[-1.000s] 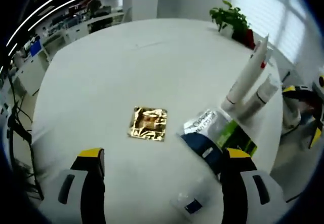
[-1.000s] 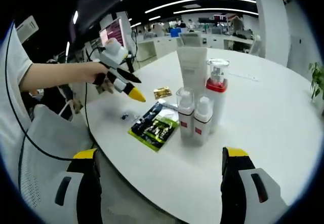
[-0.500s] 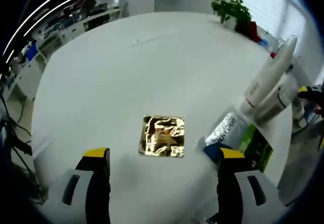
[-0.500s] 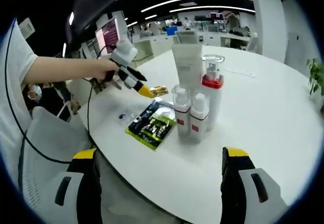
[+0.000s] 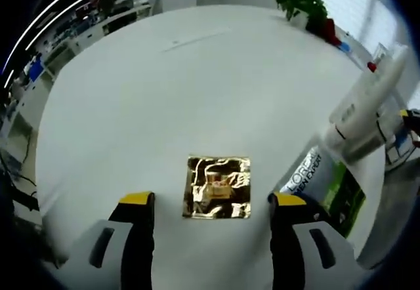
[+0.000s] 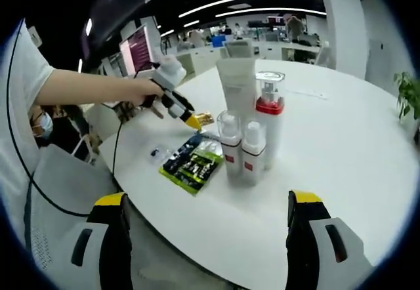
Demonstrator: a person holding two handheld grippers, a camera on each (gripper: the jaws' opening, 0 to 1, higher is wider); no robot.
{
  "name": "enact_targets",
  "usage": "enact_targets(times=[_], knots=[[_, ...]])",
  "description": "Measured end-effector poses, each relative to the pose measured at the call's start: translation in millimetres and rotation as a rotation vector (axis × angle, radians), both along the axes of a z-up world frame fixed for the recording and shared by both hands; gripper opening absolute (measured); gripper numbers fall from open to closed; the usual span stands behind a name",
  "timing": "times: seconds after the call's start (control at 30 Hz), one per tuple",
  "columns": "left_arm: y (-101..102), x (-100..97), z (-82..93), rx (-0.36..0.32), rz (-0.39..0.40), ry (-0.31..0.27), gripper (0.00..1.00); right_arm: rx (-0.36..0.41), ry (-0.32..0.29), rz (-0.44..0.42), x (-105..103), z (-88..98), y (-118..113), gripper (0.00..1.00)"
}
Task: Arrange the skincare products in the storage area until every visible bottle or jar stands upright without overlapping.
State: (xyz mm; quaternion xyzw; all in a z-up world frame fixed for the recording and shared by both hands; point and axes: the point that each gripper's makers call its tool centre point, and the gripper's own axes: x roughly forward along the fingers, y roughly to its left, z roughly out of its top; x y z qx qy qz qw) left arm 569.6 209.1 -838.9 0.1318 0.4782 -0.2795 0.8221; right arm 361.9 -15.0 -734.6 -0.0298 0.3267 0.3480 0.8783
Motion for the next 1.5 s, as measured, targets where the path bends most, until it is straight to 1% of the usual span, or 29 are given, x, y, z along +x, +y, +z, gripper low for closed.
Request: enact_targets(times=[0.03,0.1,0.17,0.27,0.53,0.7,0.73,0.87,0.93,1.0,1.07,1.1,1.23,1.3,1.33,1.37,1.43,1.47,1.5], knots=[[0,2.9,0.7,0.006,0.001,-0.01,0.61,0.0,0.0,-0.002,0,-0.1,0,0.99],[0,-0.3,3.0,-0.002,0.01,-0.003,0.59,0.002,-0.001,-0.006,1,0.2,-1,0.99],[1,3.5,2.4,-0.001,0.013,0.004,0.55,0.004,-0.001,-0.008,1,0.3,-1,0.99],[0,0.6,4.1,0.004,0.018,0.007,0.5,0.003,-0.002,-0.009,1,0.4,-2,0.99],[-2,-1.6,3.9,0.009,0.011,0.003,0.5,0.005,0.004,-0.01,1,-0.2,-1,0.99],[-2,-2.9,5.5,0.007,0.021,0.002,0.49,0.005,0.005,-0.012,1,0.1,-1,0.99],[-2,-2.4,5.8,0.009,0.026,0.0,0.47,0.006,0.004,-0.013,1,0.3,-1,0.99],[0,-1.9,7.5,0.009,0.048,-0.006,0.3,0.002,0.003,-0.013,2,-0.1,-1,0.99],[-1,-3.1,8.4,-0.008,0.059,-0.003,0.26,0.002,0.002,-0.014,2,-0.3,-2,0.99],[-2,-4.1,8.9,-0.009,0.057,-0.005,0.21,0.002,0.003,-0.013,2,-0.5,-1,0.99],[-3,-4.8,10.5,-0.021,0.058,-0.009,0.11,0.003,0.002,-0.013,2,-0.2,-1,0.99],[-2,-4.3,9.9,-0.018,0.059,-0.009,0.08,0.002,0.001,-0.012,2,-0.3,-1,0.99],[-3,-6.6,11.7,-0.023,0.076,-0.008,0.08,0.001,0.0,-0.013,2,-0.2,-1,0.99],[-3,-6.6,11.3,-0.027,0.076,-0.004,0.06,0.001,-0.001,-0.014,3,0.0,-1,0.99],[-3,-7.1,11.7,-0.032,0.073,-0.003,0.04,0.003,-0.002,-0.016,3,0.3,-1,0.99],[-4,-7.2,12.4,-0.038,0.071,-0.005,0.0,0.004,-0.002,-0.018,3,0.4,-2,0.99],[-3,-4.8,12.0,-0.036,0.078,-0.011,0.0,0.004,-0.002,-0.019,3,0.1,-2,0.99],[-3,-5.1,10.9,-0.046,0.082,0.001,0.0,0.003,-0.003,-0.018,3,0.2,-2,0.99],[-2,-4.5,10.6,-0.044,0.087,0.0,0.01,0.002,-0.004,-0.018,3,0.3,-2,0.99]])
